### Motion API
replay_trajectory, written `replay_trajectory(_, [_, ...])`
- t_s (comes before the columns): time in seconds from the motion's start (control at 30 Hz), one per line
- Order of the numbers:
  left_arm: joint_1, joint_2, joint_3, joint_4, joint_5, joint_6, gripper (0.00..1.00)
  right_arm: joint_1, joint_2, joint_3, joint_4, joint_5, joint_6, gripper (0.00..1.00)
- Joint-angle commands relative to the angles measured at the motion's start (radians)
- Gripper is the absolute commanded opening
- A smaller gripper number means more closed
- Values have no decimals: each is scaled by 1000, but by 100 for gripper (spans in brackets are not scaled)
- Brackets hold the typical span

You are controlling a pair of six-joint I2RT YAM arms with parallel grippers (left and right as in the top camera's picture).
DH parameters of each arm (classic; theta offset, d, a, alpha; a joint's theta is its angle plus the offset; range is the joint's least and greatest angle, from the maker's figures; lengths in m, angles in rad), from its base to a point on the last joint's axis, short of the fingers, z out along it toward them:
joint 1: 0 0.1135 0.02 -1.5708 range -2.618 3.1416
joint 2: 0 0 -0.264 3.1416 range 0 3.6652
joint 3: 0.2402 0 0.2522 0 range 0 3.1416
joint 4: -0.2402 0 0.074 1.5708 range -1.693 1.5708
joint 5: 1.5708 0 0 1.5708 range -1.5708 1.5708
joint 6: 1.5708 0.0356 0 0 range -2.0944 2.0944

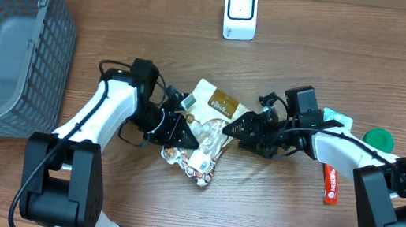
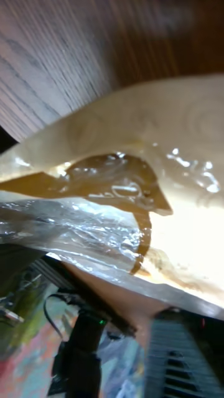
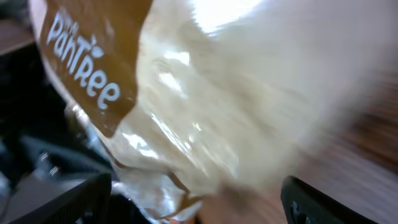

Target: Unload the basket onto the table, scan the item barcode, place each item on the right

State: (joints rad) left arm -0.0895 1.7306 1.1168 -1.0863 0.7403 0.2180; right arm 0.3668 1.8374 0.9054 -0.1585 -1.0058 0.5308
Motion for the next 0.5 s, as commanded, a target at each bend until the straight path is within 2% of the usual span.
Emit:
replay_trajectory(0.0, [4,8,32,-14,101,104,4,-3,-23,13,66,-216,-69,89])
replay_trajectory(0.17, [4,8,33,-35,112,121,4,-3,-23,13,245,-358,-59,88])
replay_trajectory(0.33, [5,8,33,-64,195,194,4,-3,-23,13,285,-303,-58,88])
replay_trajectory(0.47, [4,8,33,-69,197,202,4,0,-23,13,285,-267,-62,85])
